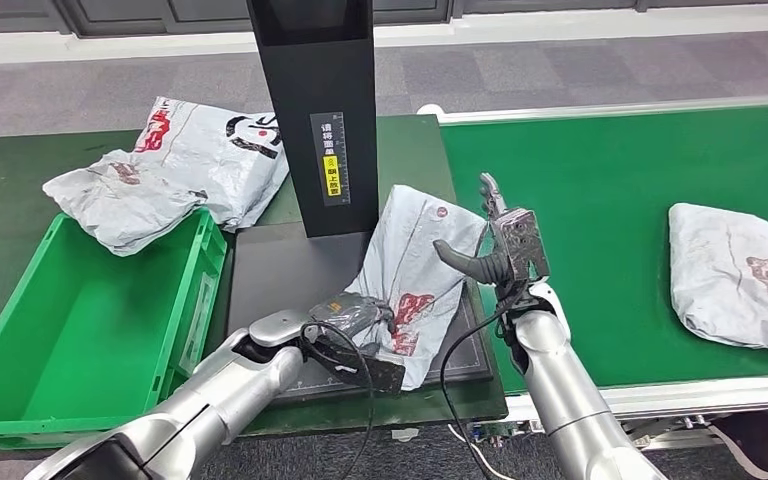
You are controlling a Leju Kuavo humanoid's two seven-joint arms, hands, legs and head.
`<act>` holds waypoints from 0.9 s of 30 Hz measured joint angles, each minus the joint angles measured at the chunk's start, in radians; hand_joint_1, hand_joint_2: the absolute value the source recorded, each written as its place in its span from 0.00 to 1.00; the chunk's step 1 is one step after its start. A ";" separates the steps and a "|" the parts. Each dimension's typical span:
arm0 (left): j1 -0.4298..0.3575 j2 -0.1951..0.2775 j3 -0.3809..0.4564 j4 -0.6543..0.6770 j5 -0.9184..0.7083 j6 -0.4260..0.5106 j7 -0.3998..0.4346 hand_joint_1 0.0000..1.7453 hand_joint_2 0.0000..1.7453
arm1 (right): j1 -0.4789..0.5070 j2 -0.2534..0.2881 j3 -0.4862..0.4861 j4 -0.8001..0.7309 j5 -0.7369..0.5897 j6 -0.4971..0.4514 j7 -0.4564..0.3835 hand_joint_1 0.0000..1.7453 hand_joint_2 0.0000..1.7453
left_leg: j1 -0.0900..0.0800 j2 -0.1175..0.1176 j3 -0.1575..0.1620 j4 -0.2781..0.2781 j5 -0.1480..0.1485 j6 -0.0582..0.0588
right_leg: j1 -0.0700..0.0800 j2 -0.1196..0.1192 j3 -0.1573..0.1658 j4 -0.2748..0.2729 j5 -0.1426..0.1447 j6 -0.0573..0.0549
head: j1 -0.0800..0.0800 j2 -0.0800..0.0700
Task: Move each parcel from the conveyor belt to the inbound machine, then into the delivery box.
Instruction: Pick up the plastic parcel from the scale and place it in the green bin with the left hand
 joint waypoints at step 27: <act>0.019 0.033 0.123 -0.188 -0.046 0.615 0.199 1.00 1.00 | 0.053 0.027 -0.037 -0.067 0.091 0.016 0.006 0.00 1.00 | 0.000 0.003 -0.002 0.000 0.001 -0.001 | 0.000 0.005 -0.005 0.001 0.001 0.000 | 0.000 0.000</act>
